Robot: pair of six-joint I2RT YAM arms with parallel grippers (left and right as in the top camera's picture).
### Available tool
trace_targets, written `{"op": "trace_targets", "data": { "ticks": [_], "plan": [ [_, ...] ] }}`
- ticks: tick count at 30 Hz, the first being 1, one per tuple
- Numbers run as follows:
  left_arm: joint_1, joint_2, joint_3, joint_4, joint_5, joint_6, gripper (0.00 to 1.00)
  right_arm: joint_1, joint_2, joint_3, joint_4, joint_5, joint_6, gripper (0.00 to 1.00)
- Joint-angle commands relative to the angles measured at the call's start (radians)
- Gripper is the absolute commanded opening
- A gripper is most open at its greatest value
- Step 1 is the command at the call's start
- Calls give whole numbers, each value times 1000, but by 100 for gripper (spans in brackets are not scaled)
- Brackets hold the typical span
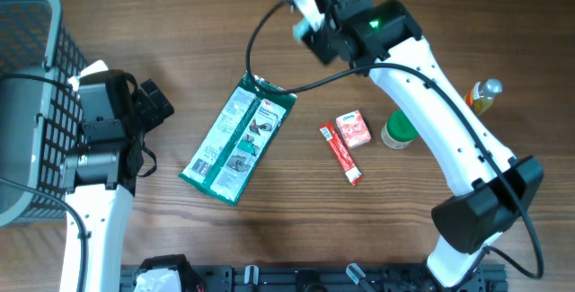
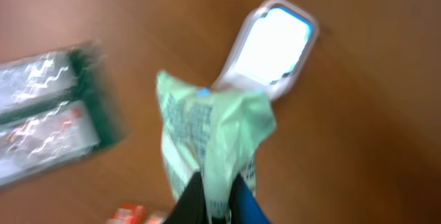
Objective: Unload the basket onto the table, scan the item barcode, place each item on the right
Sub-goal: 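Carry the light-green packet right and release it on the table, then move right gripper to the green glove packet and grasp it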
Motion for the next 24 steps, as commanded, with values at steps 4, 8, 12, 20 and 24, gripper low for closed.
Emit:
{"op": "trace_targets", "data": {
  "ticks": [4, 8, 12, 20, 24],
  "plan": [
    [4, -3, 8, 3, -12, 9, 100, -5, 50, -193, -222, -318, 88, 22],
    [4, -3, 8, 3, -12, 9, 100, -5, 50, -338, -90, -191, 93, 71],
    [4, -3, 8, 3, -12, 9, 100, -5, 50, -396, 121, -239, 402, 63],
    [4, -3, 8, 3, -12, 9, 100, 40, 50, -596, 452, -363, 729, 28],
    [4, -3, 8, 3, -12, 9, 100, 60, 50, -685, 508, -324, 746, 22]
  ]
}}
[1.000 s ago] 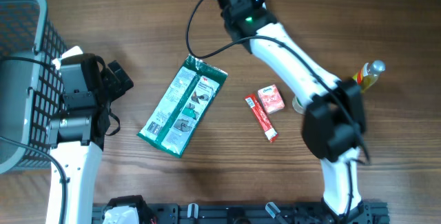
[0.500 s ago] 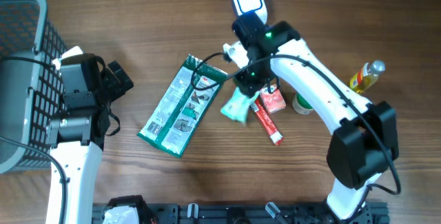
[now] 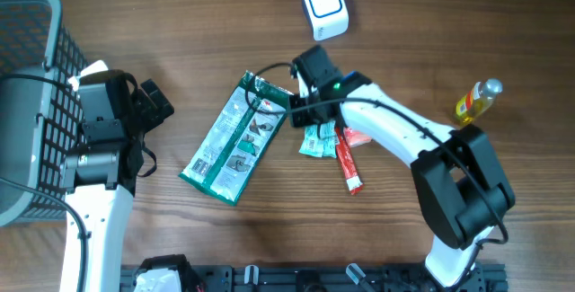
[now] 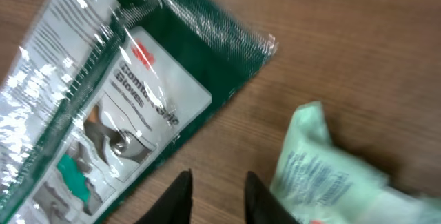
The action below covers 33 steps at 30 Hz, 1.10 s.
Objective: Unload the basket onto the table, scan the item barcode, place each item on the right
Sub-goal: 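Move right gripper to the green glove packet and grasp it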
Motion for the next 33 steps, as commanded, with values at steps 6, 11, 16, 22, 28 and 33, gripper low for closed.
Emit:
{"op": "trace_targets", "data": {
  "ticks": [6, 11, 16, 22, 28, 33],
  "plan": [
    [4, -3, 8, 3, -13, 9, 100, 8, -76, 50, -109, 84, 53, 27],
    [4, -3, 8, 3, -13, 9, 100, 72, -103, 61, 37, -139, 319, 37],
    [4, -3, 8, 3, -13, 9, 100, 248, -54, 40, 235, 1, 386, 38],
    [4, -3, 8, 3, -13, 9, 100, 456, 111, 40, 287, 264, 385, 41],
    [4, -3, 8, 3, -13, 9, 100, 450, 128, 42, 127, 251, 358, 37],
    [4, -3, 8, 3, -13, 9, 100, 412, 73, 42, -32, 256, 202, 37]
  ]
}}
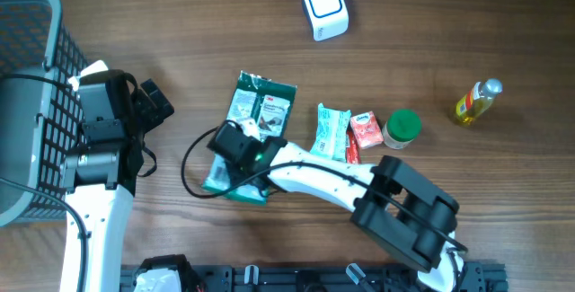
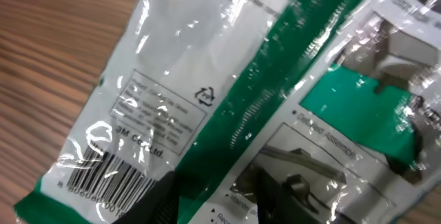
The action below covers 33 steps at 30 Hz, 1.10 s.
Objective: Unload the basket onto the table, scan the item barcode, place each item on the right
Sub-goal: 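Move right gripper to the green glove packet and grasp it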
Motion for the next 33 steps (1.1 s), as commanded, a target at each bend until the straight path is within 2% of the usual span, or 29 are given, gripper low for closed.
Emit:
{"op": "trace_targets", "data": {
  "ticks": [1, 3, 5, 9, 10, 14, 17, 19, 21, 25, 28, 33],
  "plan": [
    [4, -3, 8, 3, -13, 9, 100, -46, -28, -11, -85, 28, -105, 37],
    [4, -3, 8, 3, -13, 9, 100, -89, -29, 3, -134, 27, -118, 37],
    [4, -3, 8, 3, -13, 9, 100, -145, -29, 117, -296, 0, -154, 38],
    [4, -3, 8, 3, -13, 9, 100, -170, -29, 256, -451, -18, -164, 56],
    [4, -3, 8, 3, -13, 9, 100, -170, -29, 254, -456, -18, -148, 61],
    [4, -3, 8, 3, -13, 9, 100, -170, -27, 189, -455, -18, -8, 66],
    [4, -3, 8, 3, -13, 9, 100, -169, -27, 113, -353, -17, -9, 86],
    [4, -3, 8, 3, -13, 9, 100, -169, -27, 68, -303, -16, 0, 90],
    [4, -3, 8, 3, -13, 9, 100, -183, -27, 15, -257, -10, 98, 89],
    [4, -3, 8, 3, -13, 9, 100, -194, -27, -6, -227, -19, 129, 85],
    [4, -3, 8, 3, -13, 9, 100, -189, -27, -16, -224, -20, 235, 82],
    [4, -3, 8, 3, -13, 9, 100, -181, -27, -16, -220, -17, 254, 81]
  ]
}}
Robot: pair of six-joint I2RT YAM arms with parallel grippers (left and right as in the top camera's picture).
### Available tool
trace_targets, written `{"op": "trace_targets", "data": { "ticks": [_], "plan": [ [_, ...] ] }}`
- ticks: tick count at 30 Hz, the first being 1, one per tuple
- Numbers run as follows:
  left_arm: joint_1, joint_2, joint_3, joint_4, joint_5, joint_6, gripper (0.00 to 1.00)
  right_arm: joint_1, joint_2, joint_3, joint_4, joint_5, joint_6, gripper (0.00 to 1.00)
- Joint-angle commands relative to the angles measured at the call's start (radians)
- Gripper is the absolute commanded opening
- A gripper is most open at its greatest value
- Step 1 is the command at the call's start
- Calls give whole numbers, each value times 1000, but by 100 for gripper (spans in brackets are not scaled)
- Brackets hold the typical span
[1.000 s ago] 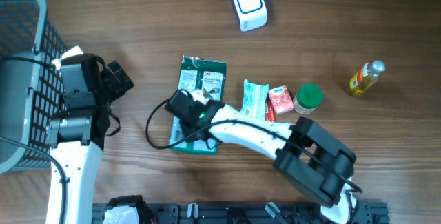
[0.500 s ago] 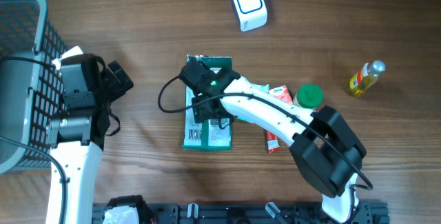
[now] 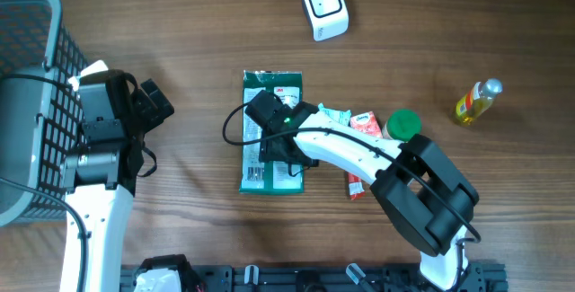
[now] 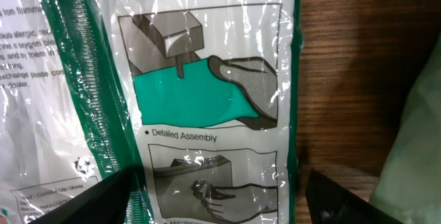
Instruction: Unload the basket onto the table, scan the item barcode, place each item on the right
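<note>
The green and white glove package (image 3: 269, 85) lies flat and straight on the table, its top end toward the white scanner (image 3: 324, 5). My right gripper (image 3: 280, 148) hovers low over the package's middle. In the right wrist view the right gripper (image 4: 220, 207) is open wide: one finger (image 4: 89, 200) is over the package (image 4: 207, 93), the other over bare wood past its right edge. The barcode is not visible in either view. My left gripper (image 3: 153, 103) rests far left by the basket; its jaws are too small to read.
A pale green packet (image 3: 334, 118), a red box (image 3: 364, 124), a red stick pack (image 3: 355, 184) and a green cap (image 3: 403, 124) crowd the package's right side. A yellow bottle (image 3: 476, 99) stands far right. A grey basket (image 3: 27, 103) fills the left edge.
The glove package lay slanted and now lies straight, top toward the scanner. My right gripper was over its lower barcode end and now sits over its middle with jaws spread wider.
First my right gripper held the pale green packet beside the scanner. Then that packet lay on the table by the red items, with the gripper open at the glove package's top corner. After that the gripper was over the package's lower end; now the package is turned straight.
</note>
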Motion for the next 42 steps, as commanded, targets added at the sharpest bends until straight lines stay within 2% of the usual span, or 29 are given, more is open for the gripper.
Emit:
{"op": "trace_targets", "data": {
  "ticks": [1, 7, 10, 12, 15, 19, 21, 22, 23, 24, 25, 26, 30, 32, 33, 36, 40, 42],
  "plan": [
    [4, -3, 8, 3, -13, 9, 100, 11, -8, -16, 9, 1, 40, 80],
    [4, -3, 8, 3, -13, 9, 100, 66, -7, -16, 13, 90, 39, 74],
    [4, -3, 8, 3, -13, 9, 100, 79, -7, -16, 8, 90, 35, 64],
    [4, -3, 8, 3, -13, 9, 100, 78, -7, -16, 7, 90, 36, 61],
    [4, -3, 8, 3, -13, 9, 100, 79, -7, -17, 9, 86, 40, 52],
    [4, -3, 8, 3, -13, 9, 100, 80, -6, -42, 48, 43, 79, 57],
    [4, -3, 8, 3, -13, 9, 100, 80, -6, -107, 124, 39, 102, 56],
    [4, -3, 8, 3, -13, 9, 100, 80, -6, -137, 162, 32, 104, 48],
    [4, -3, 8, 3, -13, 9, 100, 77, -6, -159, 193, 9, 83, 26],
    [4, -3, 8, 3, -13, 9, 100, 72, -11, -153, 192, 2, 58, 15],
    [4, -3, 8, 3, -13, 9, 100, 61, -26, -142, 190, -7, 17, 7],
    [4, -3, 8, 3, -13, 9, 100, 48, -53, -129, 183, -19, -22, 4],
    [4, -3, 8, 3, -13, 9, 100, -6, -248, -117, 227, -19, -273, 4],
    [4, -3, 8, 3, -13, 9, 100, -7, -320, -117, 224, 35, -305, 4],
    [4, -3, 8, 3, -13, 9, 100, -7, -328, -118, 224, 37, -314, 4],
    [4, -3, 8, 3, -13, 9, 100, -7, -319, -124, 220, 32, -459, 4],
    [4, -3, 8, 3, -13, 9, 100, -7, -296, -176, 237, 6, -340, 4],
    [4, -3, 8, 3, -13, 9, 100, -6, -276, -224, 313, -2, -332, 4]
  ]
}}
